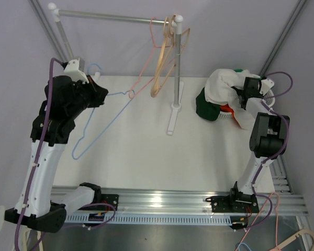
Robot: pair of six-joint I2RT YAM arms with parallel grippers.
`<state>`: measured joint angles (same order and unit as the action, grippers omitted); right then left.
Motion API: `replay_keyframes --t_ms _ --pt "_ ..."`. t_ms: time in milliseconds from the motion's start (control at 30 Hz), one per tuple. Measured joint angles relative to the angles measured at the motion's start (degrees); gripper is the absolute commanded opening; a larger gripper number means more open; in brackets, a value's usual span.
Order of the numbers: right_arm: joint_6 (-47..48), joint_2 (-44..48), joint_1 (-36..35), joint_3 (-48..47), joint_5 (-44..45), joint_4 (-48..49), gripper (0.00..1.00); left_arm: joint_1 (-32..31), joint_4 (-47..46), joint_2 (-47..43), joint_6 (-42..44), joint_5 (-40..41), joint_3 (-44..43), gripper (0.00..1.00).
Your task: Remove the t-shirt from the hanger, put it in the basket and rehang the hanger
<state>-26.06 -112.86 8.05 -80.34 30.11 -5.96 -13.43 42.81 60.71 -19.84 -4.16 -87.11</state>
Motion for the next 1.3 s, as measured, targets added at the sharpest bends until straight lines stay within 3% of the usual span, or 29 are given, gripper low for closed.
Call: replay_keyframes --t_ms 67,100,200,233,400,567,833,1033,1300 --pt "1.27 1.88 -0.85 -0.04 1.18 -1.53 0.38 0.39 0.09 1.09 0.31 0.81 -1.73 0.01" --pt "1.75 2.80 -1.31 -0.09 1.68 -2.36 0.52 0.61 0.04 1.68 0.42 1.16 -2.78 0.01" --pt "3.65 5.77 -2.78 -2.36 3.32 -6.08 0.81 1.38 -0.07 3.74 0.55 1.88 -5.86 0.01" --pt "4.09 6.75 -3.15 -3.17 3.87 -6.67 0.99 1.73 -0.17 4.55 0.68 2.14 -6.82 0.01" --pt "4.90 15.13 -3.76 -3.98 5.64 -7.52 1.00 4.35 -2.89 9.14 0.87 2.56 -8.74 0.01" --pt "5.18 30.03 -6.10 0.98 6.84 -6.71 0.99 7.17 -9.51 15.50 1.05 -0.24 -8.68 0.01" --pt "7.72 51.89 -23.93 15.63 7.98 -3.34 1.00 5.99 -22.51 21.05 5.25 -6.58 -10.03 0.01" --pt "8.72 58.29 -31.63 21.90 9.70 -3.82 0.99 3.10 -25.11 29.77 8.39 -6.56 -25.62 0.01" --pt "9.51 62.79 -38.29 23.43 9.25 -4.17 0.99 0.72 -23.63 41.79 9.86 -6.67 -43.01 0.01"
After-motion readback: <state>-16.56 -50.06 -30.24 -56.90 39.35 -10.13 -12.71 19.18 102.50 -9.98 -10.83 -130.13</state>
